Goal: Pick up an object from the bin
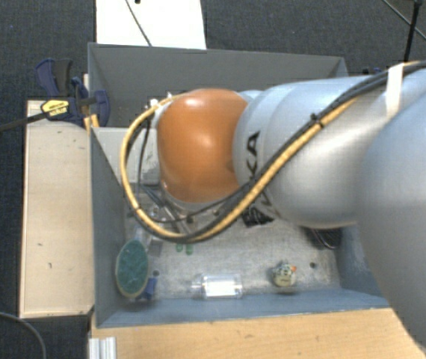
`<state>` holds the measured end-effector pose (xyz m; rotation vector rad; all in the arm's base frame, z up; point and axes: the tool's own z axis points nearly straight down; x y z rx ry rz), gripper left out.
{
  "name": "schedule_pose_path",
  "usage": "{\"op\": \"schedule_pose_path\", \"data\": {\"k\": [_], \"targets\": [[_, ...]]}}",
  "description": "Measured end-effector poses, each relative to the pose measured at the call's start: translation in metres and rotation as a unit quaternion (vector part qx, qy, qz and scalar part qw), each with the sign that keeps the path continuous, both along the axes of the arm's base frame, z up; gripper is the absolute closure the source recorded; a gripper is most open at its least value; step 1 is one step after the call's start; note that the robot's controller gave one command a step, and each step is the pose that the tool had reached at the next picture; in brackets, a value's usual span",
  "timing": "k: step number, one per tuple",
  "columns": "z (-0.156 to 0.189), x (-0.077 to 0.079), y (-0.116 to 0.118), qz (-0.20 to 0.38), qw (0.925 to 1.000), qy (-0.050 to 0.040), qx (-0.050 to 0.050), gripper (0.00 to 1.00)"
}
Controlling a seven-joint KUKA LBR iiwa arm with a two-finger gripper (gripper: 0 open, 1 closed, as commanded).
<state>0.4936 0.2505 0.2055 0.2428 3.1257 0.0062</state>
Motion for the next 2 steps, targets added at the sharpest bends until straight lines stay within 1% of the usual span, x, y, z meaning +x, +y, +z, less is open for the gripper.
{"op": "schedule_pose_path", "data": {"k": [1, 2], "targets": [[-0.003, -0.001, 0.0, -0.001, 1.0, 0.0028, -0.001, 0.0], [-0.118, -0.004, 0.005, 0.05, 0.9987, -0.0031, 0.0, 0.0]]}}
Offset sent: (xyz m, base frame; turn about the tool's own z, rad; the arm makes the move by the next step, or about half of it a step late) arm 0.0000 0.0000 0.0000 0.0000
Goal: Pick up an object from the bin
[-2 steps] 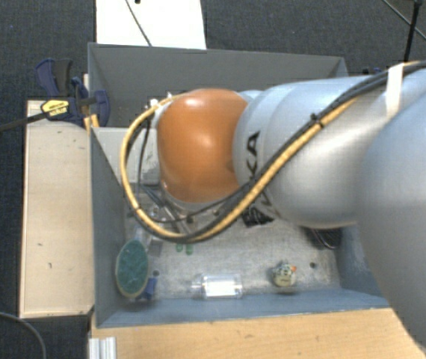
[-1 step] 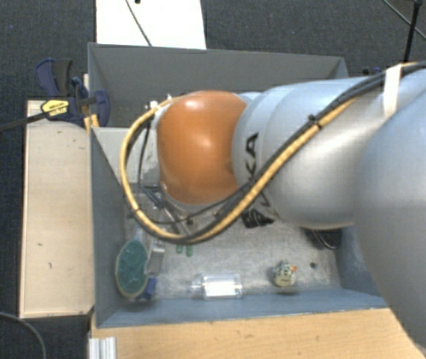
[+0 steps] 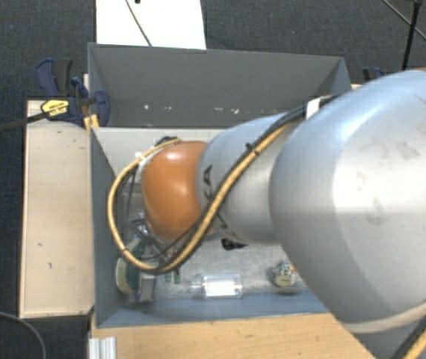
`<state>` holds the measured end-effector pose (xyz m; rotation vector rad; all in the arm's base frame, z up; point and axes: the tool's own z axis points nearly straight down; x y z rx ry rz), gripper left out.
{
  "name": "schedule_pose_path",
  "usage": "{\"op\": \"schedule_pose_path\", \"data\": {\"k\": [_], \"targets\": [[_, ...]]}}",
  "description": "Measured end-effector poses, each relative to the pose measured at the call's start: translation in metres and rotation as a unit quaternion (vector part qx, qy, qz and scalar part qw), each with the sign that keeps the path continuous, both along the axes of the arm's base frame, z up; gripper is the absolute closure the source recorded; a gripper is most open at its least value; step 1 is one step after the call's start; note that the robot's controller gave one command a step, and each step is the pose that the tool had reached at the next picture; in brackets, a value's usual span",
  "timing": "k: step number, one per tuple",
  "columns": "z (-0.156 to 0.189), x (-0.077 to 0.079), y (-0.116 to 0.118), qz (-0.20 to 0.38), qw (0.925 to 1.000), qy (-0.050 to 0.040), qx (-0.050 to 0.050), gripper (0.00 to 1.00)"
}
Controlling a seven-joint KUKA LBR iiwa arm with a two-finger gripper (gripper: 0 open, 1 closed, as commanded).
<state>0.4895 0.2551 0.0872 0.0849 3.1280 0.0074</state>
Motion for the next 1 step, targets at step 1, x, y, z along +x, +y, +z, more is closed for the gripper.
{"op": "schedule_pose_path", "data": {"k": [1], "targets": [[-0.0002, 0.0001, -0.0007, -0.003, 1.0, 0.0006, 0.0, 1.0]]}}
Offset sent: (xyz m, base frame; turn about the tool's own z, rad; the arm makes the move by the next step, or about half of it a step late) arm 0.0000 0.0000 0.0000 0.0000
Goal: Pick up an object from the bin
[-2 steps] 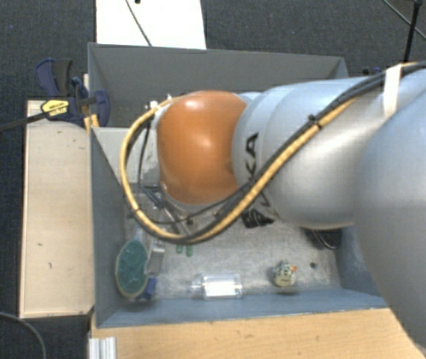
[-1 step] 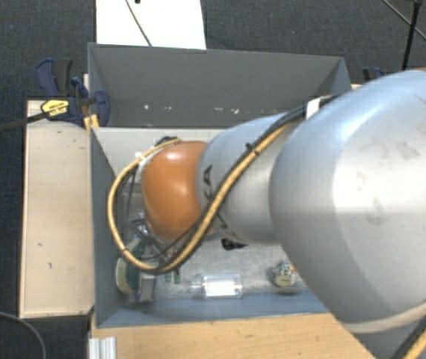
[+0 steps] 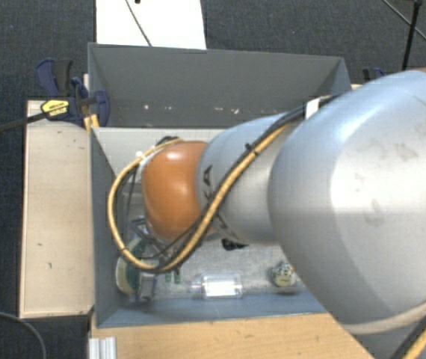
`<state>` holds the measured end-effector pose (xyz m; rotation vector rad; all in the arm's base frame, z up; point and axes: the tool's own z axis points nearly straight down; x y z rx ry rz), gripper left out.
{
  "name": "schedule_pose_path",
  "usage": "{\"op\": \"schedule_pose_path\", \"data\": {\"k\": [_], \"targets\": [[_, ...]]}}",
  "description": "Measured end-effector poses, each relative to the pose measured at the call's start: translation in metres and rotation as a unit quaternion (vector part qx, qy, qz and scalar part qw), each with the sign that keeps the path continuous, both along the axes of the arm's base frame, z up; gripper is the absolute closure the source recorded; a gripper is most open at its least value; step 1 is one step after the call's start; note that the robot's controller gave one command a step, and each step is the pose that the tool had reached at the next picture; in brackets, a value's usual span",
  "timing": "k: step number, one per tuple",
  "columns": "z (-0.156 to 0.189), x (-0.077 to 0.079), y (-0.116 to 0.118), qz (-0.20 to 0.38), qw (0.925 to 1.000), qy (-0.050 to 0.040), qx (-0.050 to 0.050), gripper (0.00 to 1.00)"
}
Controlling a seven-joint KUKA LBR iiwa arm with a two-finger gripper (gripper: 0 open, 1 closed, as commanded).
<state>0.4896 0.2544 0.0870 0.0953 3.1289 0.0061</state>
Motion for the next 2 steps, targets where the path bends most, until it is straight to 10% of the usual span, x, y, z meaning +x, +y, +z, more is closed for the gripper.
{"op": "schedule_pose_path", "data": {"k": [1, 2], "targets": [[0.163, 0.002, -0.001, -0.002, 1.0, 0.0007, 0.001, 1.0], [0.095, -0.008, -0.007, -0.025, 0.9997, 0.0082, -0.003, 1.0]]}}
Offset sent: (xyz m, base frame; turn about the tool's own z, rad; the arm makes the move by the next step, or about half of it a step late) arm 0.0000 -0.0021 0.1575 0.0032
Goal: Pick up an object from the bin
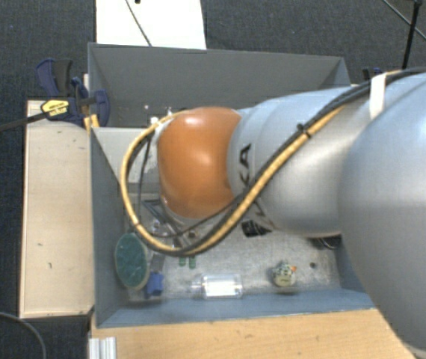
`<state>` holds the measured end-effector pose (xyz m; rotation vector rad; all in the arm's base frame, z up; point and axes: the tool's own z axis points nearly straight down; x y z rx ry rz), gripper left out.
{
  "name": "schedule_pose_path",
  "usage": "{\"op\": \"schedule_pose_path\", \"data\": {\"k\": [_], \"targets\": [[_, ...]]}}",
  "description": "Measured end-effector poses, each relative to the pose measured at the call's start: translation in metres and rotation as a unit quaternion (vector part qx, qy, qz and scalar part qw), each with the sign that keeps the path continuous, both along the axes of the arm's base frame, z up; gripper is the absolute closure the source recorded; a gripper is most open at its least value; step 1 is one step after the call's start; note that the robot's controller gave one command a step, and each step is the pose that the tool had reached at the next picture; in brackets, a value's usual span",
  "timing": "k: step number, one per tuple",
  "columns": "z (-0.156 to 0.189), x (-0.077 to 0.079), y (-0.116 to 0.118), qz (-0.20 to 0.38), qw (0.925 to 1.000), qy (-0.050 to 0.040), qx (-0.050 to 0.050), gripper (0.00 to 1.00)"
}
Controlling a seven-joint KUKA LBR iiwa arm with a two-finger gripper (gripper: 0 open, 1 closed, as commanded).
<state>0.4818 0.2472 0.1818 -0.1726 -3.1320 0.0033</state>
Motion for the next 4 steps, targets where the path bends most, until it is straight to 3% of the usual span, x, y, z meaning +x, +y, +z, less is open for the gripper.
{"op": "schedule_pose_path", "data": {"k": [1, 2, 3, 4], "targets": [[0.004, 0.002, 0.001, 0.0, 1.0, -0.0032, 0.002, 0.0], [-0.095, 0.016, 0.008, 0.195, 0.9807, -0.008, 0.003, 0.0], [-0.092, 0.017, 0.007, 0.192, 0.9813, -0.009, 0.002, 1.0], [-0.007, 0.008, 0.003, 0.166, 0.9861, -0.0071, 0.003, 1.0]]}}
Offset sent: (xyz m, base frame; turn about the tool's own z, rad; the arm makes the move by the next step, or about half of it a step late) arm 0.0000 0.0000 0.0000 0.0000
